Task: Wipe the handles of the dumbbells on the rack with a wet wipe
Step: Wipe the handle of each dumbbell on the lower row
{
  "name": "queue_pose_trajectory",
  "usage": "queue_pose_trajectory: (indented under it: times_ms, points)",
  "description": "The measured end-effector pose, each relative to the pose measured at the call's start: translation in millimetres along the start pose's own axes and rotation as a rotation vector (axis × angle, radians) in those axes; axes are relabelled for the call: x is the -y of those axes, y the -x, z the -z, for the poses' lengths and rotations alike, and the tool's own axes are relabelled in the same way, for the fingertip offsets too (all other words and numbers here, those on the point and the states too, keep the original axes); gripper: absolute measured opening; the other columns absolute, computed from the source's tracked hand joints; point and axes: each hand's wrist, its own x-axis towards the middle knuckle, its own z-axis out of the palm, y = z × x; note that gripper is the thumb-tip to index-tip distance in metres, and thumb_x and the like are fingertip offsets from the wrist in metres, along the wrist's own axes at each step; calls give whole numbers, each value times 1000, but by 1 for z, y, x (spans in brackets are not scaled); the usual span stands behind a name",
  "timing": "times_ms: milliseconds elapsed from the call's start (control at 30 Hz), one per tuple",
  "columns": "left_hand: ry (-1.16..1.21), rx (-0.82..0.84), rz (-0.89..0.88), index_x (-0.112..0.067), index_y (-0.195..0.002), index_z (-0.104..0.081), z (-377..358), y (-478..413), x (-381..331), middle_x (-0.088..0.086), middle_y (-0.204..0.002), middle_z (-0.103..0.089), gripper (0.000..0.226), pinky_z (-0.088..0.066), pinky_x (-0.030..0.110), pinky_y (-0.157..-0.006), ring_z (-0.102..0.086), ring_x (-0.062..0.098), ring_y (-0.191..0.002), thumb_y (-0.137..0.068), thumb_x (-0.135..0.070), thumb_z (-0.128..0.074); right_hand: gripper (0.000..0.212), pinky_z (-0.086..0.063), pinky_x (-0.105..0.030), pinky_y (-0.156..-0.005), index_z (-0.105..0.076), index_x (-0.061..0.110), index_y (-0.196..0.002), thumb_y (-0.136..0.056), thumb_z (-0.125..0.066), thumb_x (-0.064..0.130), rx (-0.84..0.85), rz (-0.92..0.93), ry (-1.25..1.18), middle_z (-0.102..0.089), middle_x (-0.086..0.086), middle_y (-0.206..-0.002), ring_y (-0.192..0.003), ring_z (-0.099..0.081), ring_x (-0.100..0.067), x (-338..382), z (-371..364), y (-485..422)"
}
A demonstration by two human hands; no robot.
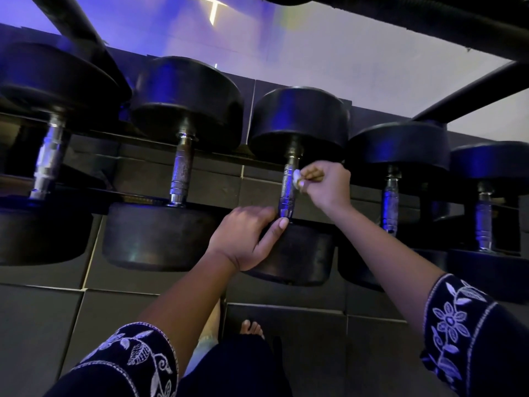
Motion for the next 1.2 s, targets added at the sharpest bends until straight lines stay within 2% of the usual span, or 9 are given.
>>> queue_pose_trajectory:
  times_ms: [100,200,367,433,600,800,1000,1067,1200]
  points:
    - [6,9,7,-30,-76,-34,-1,-1,1,-13,-68,-37,31,-27,28,-63,-35,9,-63,-99,-50,-27,13,-48,-12,-59,-72,12,-74,-69,-79,3,37,-6,-21,-69,1,-69,-57,-58,3,-3,2,9]
    - [0,17,10,-29,-76,-37,-2,0,2,-12,-68,-40,34,-30,29,-63,-39,11,-62,-99,-51,-27,18,-51,-13,-63,-73,15,-72,-66,-80,0,151,7,44,-71,2,-70,-60,-62,2,-6,3,32]
    - [-2,26,21,-27,-75,-36,-1,-1,-1,-10,-68,-41,35,-27,29,-64,-39,12,-63,-99,-51,-25,15,-56,-21,-62,-72,12,-71,-66,-80,1,-58,-93,-45,-69,-2,-67,-56,-60,1,6,-1,-11]
    - [-2,27,23,-27,-75,-36,0,-1,-1,-9,-68,-40,35,-28,29,-64,-37,11,-63,-99,-51,-26,12,-57,-24,-64,-72,10,-71,-66,-79,2,-47,-105,-38,-70,-4,-69,-62,-63,-8,9,-2,-15]
    - [-4,19,-8,-33,-78,-31,0,-1,1,-13,-70,-36,27,-30,28,-65,-47,18,-64,-100,-48,-28,11,-50,-20,-66,-74,11,-71,-65,-79,2,102,-19,74,-71,-1,-71,-65,-64,-9,8,-3,30]
    - [-5,18,-4,-31,-78,-33,1,-2,0,-13,-70,-35,28,-32,30,-64,-49,19,-66,-100,-48,-29,12,-52,-21,-67,-73,13,-70,-66,-80,3,-62,-85,10,-71,-3,-71,-65,-64,-11,16,-8,-13]
    - [4,27,-9,-30,-80,-39,-1,-1,2,-12,-71,-41,31,-43,35,-68,-52,19,-68,-99,-50,-26,12,-48,-14,-62,-74,13,-68,-65,-79,3,93,-9,95,-71,0,-71,-61,-62,-5,11,-6,29]
    - [-7,12,-1,-27,-78,-44,-1,-3,1,-12,-71,-40,35,-42,34,-67,-53,21,-68,-99,-49,-27,12,-47,-9,-57,-74,12,-69,-65,-81,4,52,-64,58,-69,0,-68,-57,-58,-1,15,-7,13]
    - [-10,-4,-4,-20,-77,-49,-1,-2,2,-13,-70,-40,41,-39,32,-65,-52,22,-66,-99,-48,-29,10,-54,-22,-66,-73,13,-72,-69,-79,5,-77,-78,47,-68,1,-68,-62,-62,-8,21,-9,-12]
